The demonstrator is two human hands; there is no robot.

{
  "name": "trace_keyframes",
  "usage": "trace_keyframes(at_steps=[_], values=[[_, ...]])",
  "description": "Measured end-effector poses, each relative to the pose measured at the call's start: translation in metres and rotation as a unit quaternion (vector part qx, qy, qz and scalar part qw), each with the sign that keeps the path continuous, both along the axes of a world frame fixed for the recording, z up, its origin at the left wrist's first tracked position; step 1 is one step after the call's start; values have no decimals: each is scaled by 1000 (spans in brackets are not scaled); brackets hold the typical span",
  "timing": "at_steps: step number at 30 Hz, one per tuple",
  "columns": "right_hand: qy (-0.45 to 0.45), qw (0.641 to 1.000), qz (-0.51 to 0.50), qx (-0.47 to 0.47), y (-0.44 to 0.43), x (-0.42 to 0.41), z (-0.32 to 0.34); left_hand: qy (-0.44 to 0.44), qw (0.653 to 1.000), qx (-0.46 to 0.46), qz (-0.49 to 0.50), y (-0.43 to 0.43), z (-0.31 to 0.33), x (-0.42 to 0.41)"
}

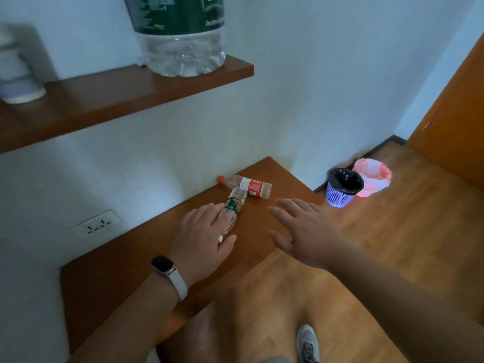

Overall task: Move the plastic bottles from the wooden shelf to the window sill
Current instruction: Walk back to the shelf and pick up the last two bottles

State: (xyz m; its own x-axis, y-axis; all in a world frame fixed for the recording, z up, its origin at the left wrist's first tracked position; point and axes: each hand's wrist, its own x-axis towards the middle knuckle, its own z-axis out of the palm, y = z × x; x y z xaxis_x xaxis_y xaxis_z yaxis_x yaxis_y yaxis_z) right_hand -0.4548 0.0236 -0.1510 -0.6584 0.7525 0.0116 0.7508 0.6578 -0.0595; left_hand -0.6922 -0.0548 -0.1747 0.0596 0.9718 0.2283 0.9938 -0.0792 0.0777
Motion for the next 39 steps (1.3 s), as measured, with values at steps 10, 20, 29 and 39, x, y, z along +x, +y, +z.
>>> trace_keyframes(at_steps=[10,20,29,39], values=[[44,998,49,-24,106,64,-3,46,993,-30,100,98,1,82],[59,993,92,-48,176,99,-23,39,990,-31,128,139,-14,120],[44,989,123,-76,216,70,-45,20,984,-54,166,157,-37,89],[-20,985,150,-77,270,19,-69,-40,981,-63,181,196,-82,33]])
